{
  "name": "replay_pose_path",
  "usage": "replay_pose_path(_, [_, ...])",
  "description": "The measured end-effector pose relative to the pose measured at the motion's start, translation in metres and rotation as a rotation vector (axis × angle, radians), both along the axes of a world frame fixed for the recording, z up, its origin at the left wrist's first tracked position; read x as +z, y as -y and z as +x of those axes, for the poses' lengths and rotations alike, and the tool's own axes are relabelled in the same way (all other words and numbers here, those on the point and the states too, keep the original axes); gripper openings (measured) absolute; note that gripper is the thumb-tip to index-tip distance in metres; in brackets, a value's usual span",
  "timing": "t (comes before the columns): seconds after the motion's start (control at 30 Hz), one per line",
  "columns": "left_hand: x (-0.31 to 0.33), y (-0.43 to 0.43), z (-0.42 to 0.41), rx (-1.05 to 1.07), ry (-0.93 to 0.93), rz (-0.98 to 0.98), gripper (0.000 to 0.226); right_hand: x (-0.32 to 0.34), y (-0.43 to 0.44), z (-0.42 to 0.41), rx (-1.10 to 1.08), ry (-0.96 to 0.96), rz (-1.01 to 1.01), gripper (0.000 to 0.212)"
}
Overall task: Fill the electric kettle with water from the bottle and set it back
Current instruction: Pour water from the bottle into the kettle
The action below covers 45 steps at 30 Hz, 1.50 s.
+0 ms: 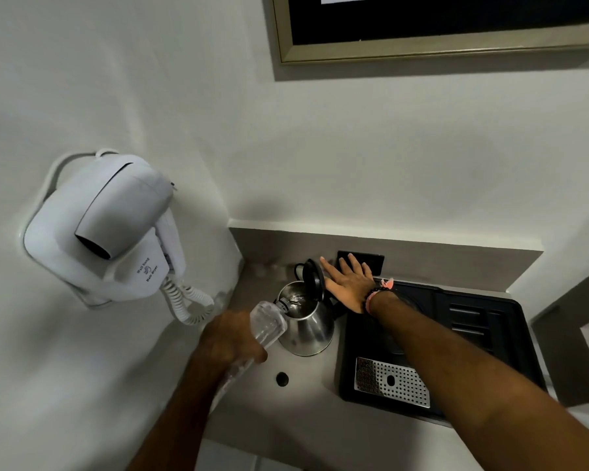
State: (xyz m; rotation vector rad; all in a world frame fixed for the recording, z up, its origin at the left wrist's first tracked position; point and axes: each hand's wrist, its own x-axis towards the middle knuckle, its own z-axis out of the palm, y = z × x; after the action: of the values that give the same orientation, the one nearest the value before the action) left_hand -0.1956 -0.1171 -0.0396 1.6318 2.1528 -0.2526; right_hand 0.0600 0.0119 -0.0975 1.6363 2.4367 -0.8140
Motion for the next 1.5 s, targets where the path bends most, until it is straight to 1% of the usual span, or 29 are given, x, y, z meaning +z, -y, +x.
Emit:
replay_pose_path(0.2, [-0.002,0.001,-0.002,-0.006,-0.017,0.006,0.075,-0.004,-0.002,-0.002,-0.017,-0.008,0.006,0.063])
replay_pose_path(0.33, [-0.005,0.005,-0.004,0.009,0.0,0.024,0.076,-0.006,-0.003,-0.001,-0.02,-0.012,0.012,0.067])
replay_pose_path(0.53, [-0.004,0.006,-0.005,0.021,0.003,0.048,0.077,-0.007,-0.003,-0.003,-0.034,-0.012,0.004,0.063])
replay_pose_path(0.6, [-0.007,0.007,-0.005,0.03,0.017,0.075,0.079,-0.007,-0.003,-0.003,-0.04,-0.013,-0.001,0.064])
replay_pose_path(0.67, [-0.011,0.01,-0.006,0.051,0.071,0.107,0.085,-0.006,-0.003,-0.003,-0.041,-0.01,-0.004,0.065])
replay_pose_path(0.73, [-0.017,0.012,-0.007,0.095,0.177,0.159,0.094,-0.006,-0.002,-0.003,-0.04,-0.007,-0.005,0.065])
replay_pose_path(0.8, [-0.024,0.015,-0.007,0.156,0.294,0.242,0.096,-0.006,-0.001,-0.003,-0.041,-0.007,-0.011,0.066])
replay_pose_path(0.97, [-0.056,0.026,-0.01,0.421,0.482,0.485,0.072,-0.007,-0.001,-0.003,-0.049,-0.002,-0.022,0.068])
replay_pose_path(1.03, [-0.069,0.03,-0.011,0.492,0.504,0.599,0.066,-0.007,-0.001,-0.003,-0.047,0.006,-0.026,0.068])
replay_pose_path(1.07, [-0.075,0.031,-0.012,0.525,0.513,0.649,0.066,-0.007,-0.001,-0.003,-0.049,0.012,-0.025,0.068])
replay_pose_path(1.13, [-0.086,0.032,-0.013,0.612,0.534,0.722,0.074,-0.007,-0.001,-0.004,-0.057,0.024,-0.023,0.066])
replay_pose_path(1.2, [-0.093,0.033,-0.012,0.697,0.542,0.778,0.087,-0.007,-0.002,-0.004,-0.063,0.032,-0.023,0.065])
replay_pose_path(1.27, [-0.098,0.033,-0.011,0.743,0.549,0.831,0.093,-0.007,-0.002,-0.004,-0.063,0.043,-0.024,0.065])
replay_pose_path(1.5, [-0.105,0.032,-0.013,0.781,0.576,0.86,0.103,-0.005,-0.003,-0.003,-0.053,0.062,-0.014,0.067])
